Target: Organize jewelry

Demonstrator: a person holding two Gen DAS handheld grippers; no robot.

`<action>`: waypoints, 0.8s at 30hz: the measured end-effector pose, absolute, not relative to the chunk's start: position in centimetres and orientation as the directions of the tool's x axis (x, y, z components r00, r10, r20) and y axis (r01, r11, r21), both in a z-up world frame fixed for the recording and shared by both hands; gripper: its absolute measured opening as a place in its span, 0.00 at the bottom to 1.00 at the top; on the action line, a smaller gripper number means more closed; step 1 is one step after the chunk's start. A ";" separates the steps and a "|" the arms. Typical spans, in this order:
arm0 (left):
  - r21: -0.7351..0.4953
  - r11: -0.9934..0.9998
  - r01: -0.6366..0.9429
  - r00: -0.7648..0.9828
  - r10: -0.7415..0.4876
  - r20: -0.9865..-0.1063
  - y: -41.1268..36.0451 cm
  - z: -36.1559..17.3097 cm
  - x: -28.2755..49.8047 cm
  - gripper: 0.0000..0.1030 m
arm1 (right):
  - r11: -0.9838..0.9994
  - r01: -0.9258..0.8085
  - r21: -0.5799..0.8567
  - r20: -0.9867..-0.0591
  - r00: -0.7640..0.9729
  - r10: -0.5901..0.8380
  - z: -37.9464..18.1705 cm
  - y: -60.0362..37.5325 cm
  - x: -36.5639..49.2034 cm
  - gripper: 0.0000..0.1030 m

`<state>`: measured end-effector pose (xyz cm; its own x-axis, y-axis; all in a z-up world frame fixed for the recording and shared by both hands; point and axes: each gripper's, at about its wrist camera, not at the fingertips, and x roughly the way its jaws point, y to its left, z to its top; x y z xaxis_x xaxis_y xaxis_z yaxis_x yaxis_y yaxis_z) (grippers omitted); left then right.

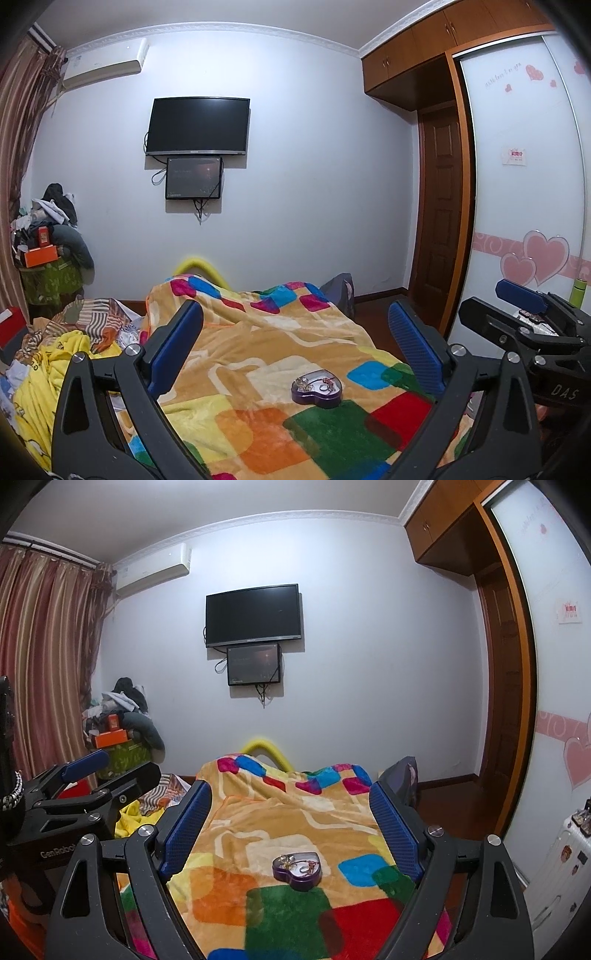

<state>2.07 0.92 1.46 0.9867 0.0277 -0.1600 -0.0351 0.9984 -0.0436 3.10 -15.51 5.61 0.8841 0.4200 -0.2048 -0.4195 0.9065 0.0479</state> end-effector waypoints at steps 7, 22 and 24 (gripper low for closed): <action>-0.046 0.999 -0.030 0.984 0.021 -0.175 0.8 1.0 2.5 0.98 | 0.909 -0.413 0.052 -0.232 0.881 0.413 5.4 -15.8 3.4 0.83; -0.057 0.998 -0.029 0.980 0.018 -0.196 0.7 0.8 3.3 0.98 | 0.912 -0.405 0.065 -0.248 0.878 0.408 5.5 -16.2 3.7 0.83; -0.058 0.998 -0.028 0.980 0.016 -0.197 0.8 0.8 3.3 0.98 | 0.912 -0.406 0.067 -0.250 0.878 0.409 5.5 -16.3 3.8 0.83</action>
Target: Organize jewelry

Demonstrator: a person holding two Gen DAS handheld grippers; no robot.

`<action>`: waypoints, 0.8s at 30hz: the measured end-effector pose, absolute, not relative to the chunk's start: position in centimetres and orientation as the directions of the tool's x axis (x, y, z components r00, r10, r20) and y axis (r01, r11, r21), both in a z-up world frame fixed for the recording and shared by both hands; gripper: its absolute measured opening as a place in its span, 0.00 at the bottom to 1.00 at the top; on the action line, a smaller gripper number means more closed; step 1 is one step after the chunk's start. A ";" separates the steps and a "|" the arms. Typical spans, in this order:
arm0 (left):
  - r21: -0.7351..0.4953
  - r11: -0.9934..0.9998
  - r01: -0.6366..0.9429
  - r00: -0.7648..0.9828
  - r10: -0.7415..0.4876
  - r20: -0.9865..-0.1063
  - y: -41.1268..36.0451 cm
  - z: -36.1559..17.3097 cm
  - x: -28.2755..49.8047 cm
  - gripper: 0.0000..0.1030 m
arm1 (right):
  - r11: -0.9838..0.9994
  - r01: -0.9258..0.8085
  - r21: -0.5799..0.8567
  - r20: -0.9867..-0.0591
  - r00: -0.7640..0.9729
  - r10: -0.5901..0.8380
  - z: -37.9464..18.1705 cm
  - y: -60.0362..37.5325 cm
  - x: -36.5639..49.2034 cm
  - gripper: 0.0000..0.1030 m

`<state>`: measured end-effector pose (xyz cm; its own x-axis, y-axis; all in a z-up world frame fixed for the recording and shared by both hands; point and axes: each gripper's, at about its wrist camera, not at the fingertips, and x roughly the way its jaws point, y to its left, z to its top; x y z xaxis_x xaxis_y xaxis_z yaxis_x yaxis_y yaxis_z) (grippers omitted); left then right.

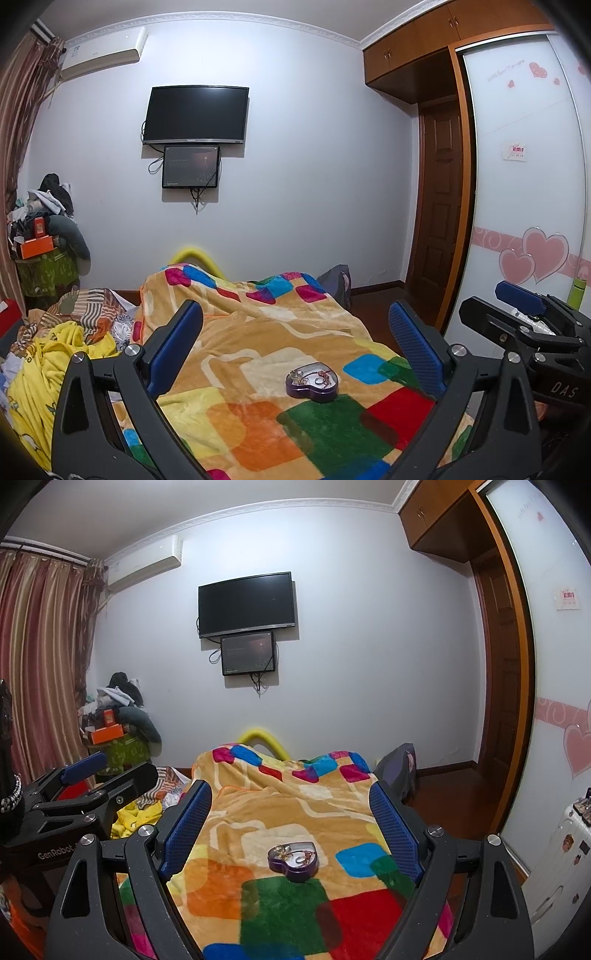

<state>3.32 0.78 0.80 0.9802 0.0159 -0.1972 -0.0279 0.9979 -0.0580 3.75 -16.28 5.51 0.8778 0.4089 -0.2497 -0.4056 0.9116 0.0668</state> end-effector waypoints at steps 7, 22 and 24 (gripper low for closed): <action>-0.056 0.998 -0.028 0.980 0.016 -0.197 0.8 0.8 3.4 0.99 | 0.911 -0.406 0.070 -0.249 0.877 0.410 5.5 -16.3 3.8 0.83; -0.066 0.998 -0.016 0.979 0.002 -0.203 0.7 0.7 3.5 0.99 | 0.910 -0.405 0.093 -0.254 0.874 0.415 5.6 -16.3 3.9 0.83; -0.069 0.998 -0.014 0.979 0.000 -0.203 0.8 0.8 3.5 0.99 | 0.910 -0.405 0.091 -0.256 0.873 0.415 5.6 -16.2 3.9 0.83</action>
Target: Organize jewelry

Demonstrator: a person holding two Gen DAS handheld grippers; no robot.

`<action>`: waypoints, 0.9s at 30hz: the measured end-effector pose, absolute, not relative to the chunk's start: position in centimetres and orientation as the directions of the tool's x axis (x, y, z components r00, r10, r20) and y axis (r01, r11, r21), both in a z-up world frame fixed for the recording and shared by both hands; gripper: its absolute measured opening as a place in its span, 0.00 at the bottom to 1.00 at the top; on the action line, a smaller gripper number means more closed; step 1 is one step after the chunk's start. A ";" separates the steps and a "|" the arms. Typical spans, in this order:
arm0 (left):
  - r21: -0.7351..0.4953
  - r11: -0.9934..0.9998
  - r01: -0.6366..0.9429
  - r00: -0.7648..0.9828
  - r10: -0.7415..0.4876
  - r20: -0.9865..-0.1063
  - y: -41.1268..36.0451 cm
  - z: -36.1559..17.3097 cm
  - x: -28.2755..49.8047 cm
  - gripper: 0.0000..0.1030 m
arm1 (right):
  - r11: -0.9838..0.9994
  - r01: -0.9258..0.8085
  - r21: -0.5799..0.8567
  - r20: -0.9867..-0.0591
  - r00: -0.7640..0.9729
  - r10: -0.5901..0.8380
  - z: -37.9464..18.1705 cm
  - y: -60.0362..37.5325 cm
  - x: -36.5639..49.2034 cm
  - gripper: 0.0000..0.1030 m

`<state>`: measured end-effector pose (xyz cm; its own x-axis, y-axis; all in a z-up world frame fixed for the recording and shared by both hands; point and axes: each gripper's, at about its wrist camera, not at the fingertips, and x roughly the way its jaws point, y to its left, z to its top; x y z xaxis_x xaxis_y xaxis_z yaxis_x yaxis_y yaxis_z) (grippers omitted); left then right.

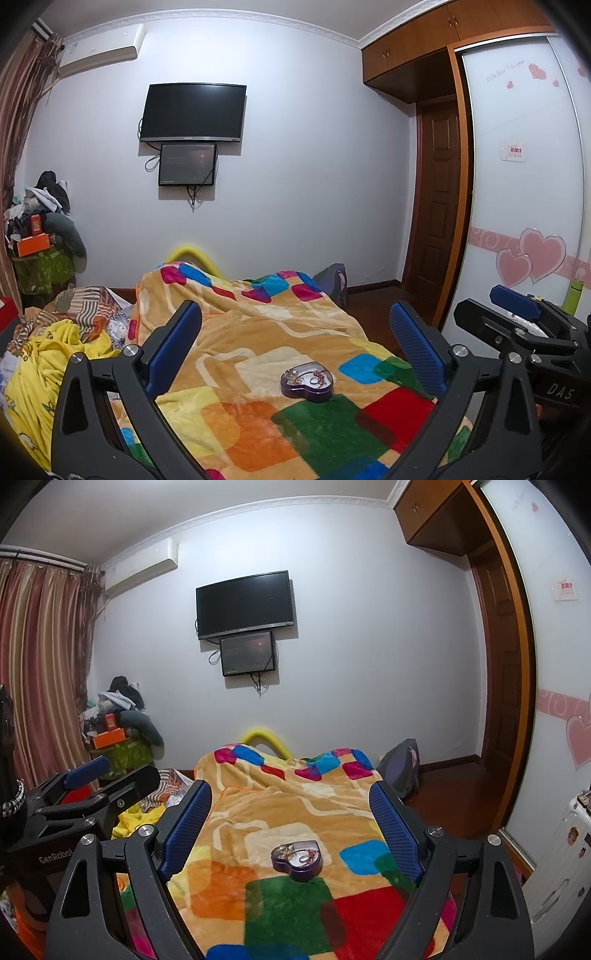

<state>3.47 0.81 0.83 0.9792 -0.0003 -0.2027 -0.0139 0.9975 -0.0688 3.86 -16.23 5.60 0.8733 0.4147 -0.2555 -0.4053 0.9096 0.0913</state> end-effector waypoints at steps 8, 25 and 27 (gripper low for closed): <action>-0.078 0.997 -0.007 0.980 -0.008 -0.199 1.0 1.0 3.4 0.99 | 0.911 -0.402 0.095 -0.251 0.876 0.413 5.4 -16.2 3.9 0.83; -0.094 0.995 0.009 0.978 -0.028 -0.206 1.1 0.9 3.4 0.99 | 0.912 -0.394 0.115 -0.244 0.879 0.410 5.3 -16.6 3.8 0.83; -0.095 0.995 0.015 0.978 -0.034 -0.207 1.1 0.8 3.5 0.99 | 0.912 -0.394 0.117 -0.245 0.878 0.411 5.4 -16.6 3.8 0.83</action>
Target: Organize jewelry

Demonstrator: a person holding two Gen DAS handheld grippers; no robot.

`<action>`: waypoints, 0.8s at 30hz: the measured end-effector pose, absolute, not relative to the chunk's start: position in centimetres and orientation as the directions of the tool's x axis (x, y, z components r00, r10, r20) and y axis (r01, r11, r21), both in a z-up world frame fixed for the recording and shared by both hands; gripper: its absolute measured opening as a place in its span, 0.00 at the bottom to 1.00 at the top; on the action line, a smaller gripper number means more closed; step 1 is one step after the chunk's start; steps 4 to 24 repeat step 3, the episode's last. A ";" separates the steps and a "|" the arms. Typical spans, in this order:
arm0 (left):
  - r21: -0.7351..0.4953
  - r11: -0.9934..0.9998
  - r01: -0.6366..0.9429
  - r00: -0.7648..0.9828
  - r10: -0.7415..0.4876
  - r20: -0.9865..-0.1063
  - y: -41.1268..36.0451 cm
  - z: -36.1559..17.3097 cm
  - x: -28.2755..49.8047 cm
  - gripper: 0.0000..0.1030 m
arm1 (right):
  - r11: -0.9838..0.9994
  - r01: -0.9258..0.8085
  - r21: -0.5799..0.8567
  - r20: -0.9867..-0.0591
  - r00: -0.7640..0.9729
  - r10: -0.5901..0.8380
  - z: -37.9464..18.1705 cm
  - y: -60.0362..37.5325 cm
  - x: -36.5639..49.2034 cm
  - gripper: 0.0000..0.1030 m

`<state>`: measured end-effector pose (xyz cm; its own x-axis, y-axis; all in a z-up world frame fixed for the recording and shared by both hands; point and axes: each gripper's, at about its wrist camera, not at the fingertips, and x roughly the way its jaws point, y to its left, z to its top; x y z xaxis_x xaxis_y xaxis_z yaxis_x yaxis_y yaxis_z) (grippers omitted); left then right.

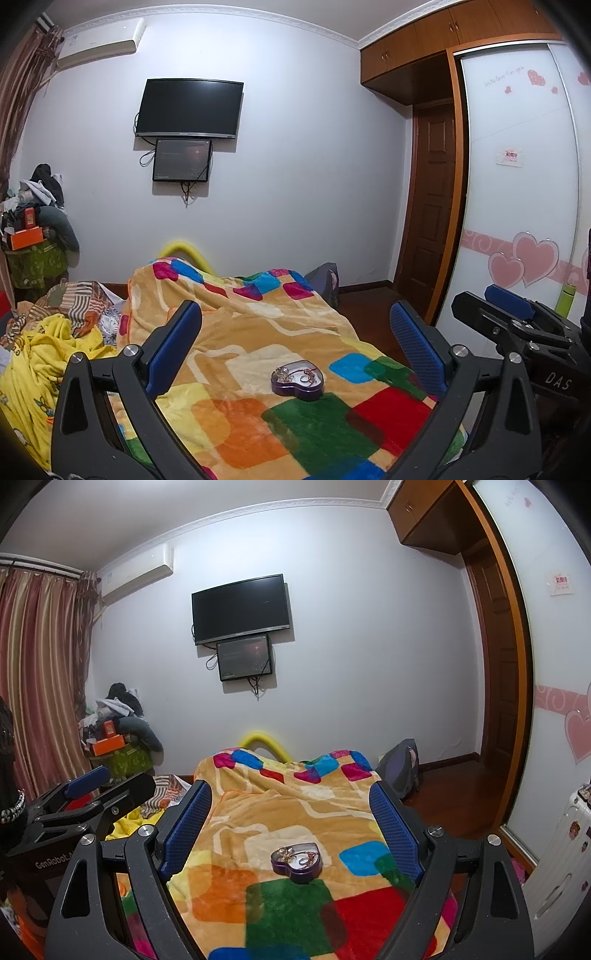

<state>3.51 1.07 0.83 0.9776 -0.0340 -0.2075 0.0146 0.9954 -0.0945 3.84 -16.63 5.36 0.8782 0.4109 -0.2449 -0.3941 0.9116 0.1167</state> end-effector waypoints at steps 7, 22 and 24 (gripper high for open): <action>-0.089 0.996 0.012 0.978 -0.030 -0.208 0.9 0.7 3.7 0.99 | 0.911 -0.394 0.119 -0.246 0.878 0.411 5.4 -16.6 3.9 0.83; -0.089 0.996 0.012 0.978 -0.030 -0.208 0.9 0.7 3.7 0.99 | 0.911 -0.394 0.119 -0.246 0.878 0.411 5.4 -16.6 3.9 0.83; -0.089 0.996 0.012 0.978 -0.030 -0.208 0.9 0.7 3.7 0.99 | 0.911 -0.394 0.119 -0.246 0.878 0.411 5.4 -16.6 3.9 0.83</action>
